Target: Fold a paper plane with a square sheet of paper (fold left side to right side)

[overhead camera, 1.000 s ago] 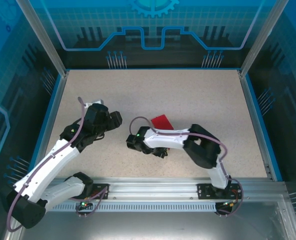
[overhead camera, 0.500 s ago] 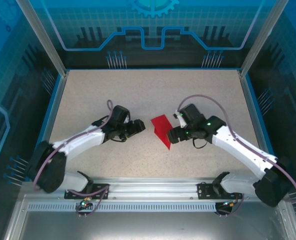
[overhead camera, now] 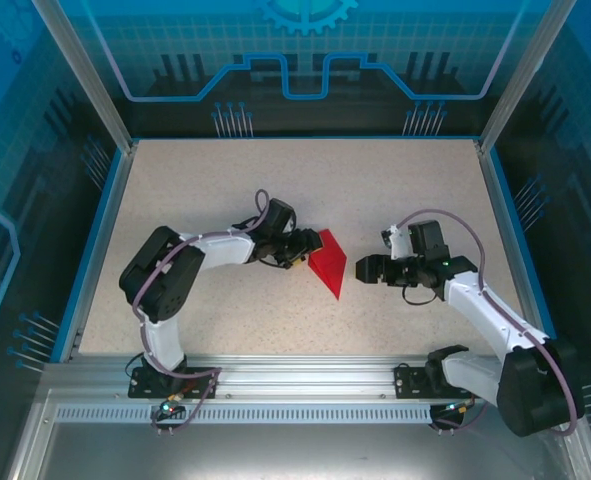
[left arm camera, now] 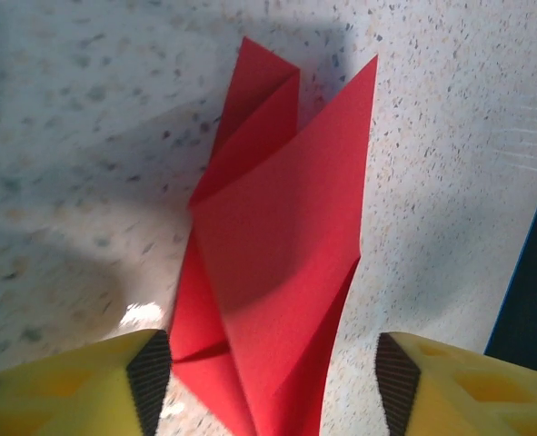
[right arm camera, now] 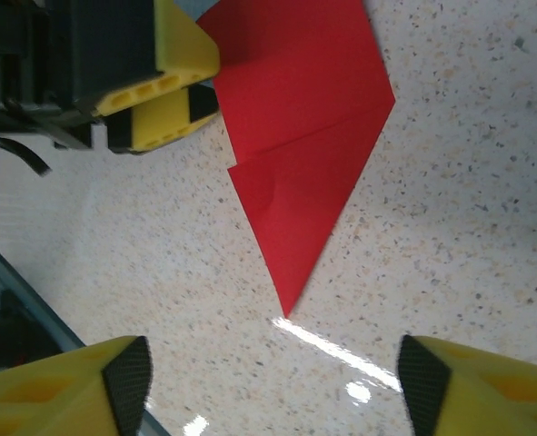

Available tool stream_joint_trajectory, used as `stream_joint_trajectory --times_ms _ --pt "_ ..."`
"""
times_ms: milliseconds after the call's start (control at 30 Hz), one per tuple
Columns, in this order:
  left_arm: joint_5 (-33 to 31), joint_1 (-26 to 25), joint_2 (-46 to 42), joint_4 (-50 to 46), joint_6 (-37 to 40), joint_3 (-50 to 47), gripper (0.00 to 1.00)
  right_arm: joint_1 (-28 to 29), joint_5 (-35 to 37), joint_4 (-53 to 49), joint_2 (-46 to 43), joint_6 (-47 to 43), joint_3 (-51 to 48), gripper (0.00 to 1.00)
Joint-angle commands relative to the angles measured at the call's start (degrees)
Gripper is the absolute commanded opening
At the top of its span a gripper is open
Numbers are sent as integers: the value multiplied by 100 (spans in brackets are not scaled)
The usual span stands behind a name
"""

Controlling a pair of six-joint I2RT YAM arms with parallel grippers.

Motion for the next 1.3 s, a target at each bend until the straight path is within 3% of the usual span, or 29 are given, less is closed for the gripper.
stream_joint_trajectory --times_ms 0,333,633,900,1267 --pt "239 -38 279 157 -63 314 60 -265 -570 326 -37 72 -155 67" --pt "581 -39 652 390 442 513 19 -639 -958 963 590 -190 -201 53" --pt "1304 -35 125 1264 1051 -217 0 -865 -1523 2037 1792 -658 42 52" --pt "1658 -36 -453 1670 1389 -729 0 -887 -2490 2485 2780 -721 500 53" --pt "1877 -31 -614 1792 1474 -843 0 -743 -3046 2642 3751 -475 914 52"
